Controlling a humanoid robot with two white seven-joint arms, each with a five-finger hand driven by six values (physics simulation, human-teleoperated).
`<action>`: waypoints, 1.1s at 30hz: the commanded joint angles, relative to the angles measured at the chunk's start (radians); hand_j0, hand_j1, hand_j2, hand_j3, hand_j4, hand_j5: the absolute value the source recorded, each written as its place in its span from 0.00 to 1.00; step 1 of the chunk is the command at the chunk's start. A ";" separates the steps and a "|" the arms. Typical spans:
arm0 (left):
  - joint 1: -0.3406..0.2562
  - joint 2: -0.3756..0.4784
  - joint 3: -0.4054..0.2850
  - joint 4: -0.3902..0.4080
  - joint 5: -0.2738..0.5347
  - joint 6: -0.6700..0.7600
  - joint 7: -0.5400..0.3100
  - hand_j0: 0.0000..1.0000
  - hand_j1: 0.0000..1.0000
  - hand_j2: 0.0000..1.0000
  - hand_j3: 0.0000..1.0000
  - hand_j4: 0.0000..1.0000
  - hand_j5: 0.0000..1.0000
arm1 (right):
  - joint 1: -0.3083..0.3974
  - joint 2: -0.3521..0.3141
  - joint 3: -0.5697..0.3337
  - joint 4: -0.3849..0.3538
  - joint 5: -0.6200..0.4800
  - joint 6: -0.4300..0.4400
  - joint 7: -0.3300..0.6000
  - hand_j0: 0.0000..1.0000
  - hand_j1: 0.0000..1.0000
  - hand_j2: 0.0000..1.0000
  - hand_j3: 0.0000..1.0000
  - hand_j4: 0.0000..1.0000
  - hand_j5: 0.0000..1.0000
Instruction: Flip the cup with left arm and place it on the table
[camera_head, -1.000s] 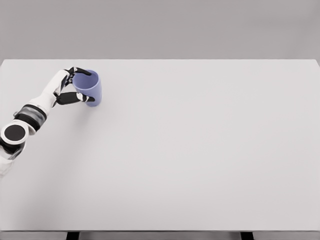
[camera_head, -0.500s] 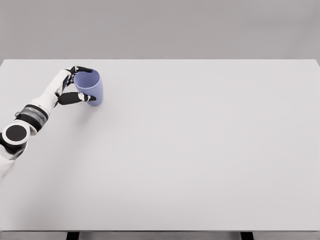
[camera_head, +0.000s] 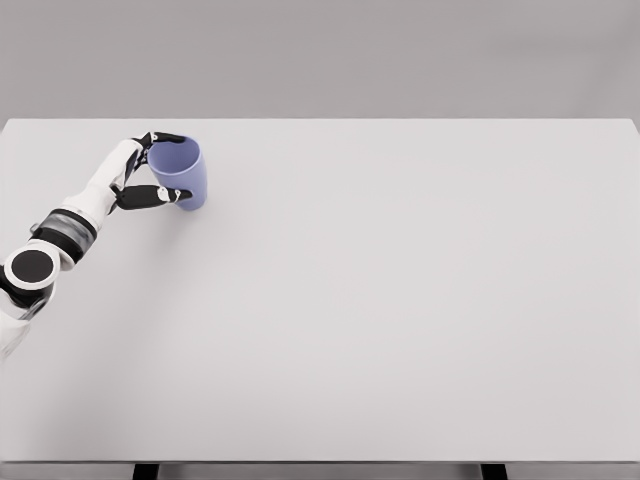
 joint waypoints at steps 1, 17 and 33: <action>0.000 0.002 0.001 -0.002 -0.002 0.000 0.000 0.84 0.84 0.84 0.84 0.84 0.84 | 0.000 0.000 0.000 0.000 0.000 0.001 0.001 1.00 1.00 1.00 1.00 1.00 1.00; 0.006 0.000 -0.001 -0.002 -0.003 0.004 0.002 0.85 0.85 0.85 0.85 0.85 0.85 | 0.000 0.000 0.000 0.000 0.000 0.001 0.000 1.00 1.00 1.00 1.00 1.00 1.00; 0.005 0.003 0.001 -0.011 -0.003 0.004 0.000 0.94 0.94 0.94 0.94 0.94 0.94 | 0.000 0.000 0.000 0.000 0.000 0.001 -0.001 1.00 1.00 1.00 1.00 1.00 1.00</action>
